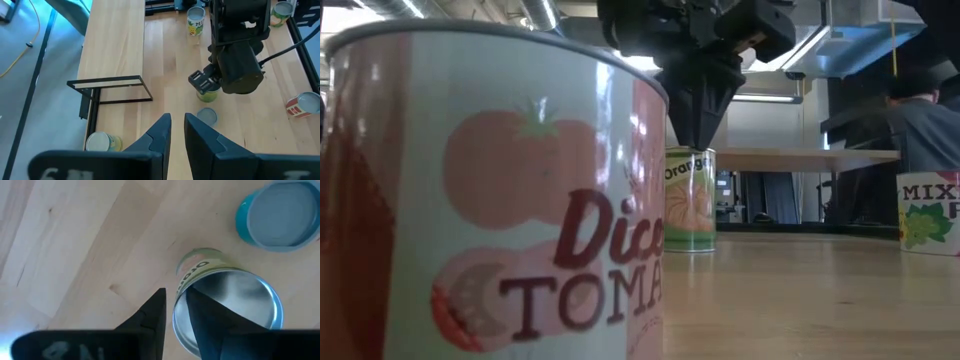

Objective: Pick and place cans onto a shelf
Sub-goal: Put the green can on the shelf

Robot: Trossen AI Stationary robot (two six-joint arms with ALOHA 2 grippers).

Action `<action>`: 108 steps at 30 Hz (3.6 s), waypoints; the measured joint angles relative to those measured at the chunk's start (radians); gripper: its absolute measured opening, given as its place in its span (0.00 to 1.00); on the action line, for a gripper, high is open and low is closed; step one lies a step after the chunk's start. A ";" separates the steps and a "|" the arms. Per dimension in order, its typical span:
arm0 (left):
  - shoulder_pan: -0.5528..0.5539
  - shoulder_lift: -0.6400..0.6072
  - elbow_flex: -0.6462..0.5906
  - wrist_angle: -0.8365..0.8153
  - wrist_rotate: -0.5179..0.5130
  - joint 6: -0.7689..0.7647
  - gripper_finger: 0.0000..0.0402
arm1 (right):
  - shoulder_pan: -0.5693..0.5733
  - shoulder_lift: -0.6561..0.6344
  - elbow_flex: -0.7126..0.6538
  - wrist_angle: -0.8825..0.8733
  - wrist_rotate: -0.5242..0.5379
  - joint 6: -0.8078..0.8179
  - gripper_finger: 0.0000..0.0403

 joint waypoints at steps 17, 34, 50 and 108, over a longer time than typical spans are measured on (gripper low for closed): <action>0.000 0.000 0.000 0.000 0.000 0.000 0.11 | 0.002 -0.018 -0.006 0.009 0.081 0.171 0.01; 0.000 0.000 0.000 0.000 0.000 0.001 0.11 | -0.005 -0.129 0.121 -0.236 0.154 0.372 0.00; 0.000 0.001 0.000 0.000 0.000 0.027 0.11 | -0.135 -0.133 0.467 -0.317 0.271 0.417 0.00; 0.001 0.001 0.000 0.000 -0.104 0.023 0.11 | -0.495 -0.209 0.386 -0.321 0.373 0.139 0.16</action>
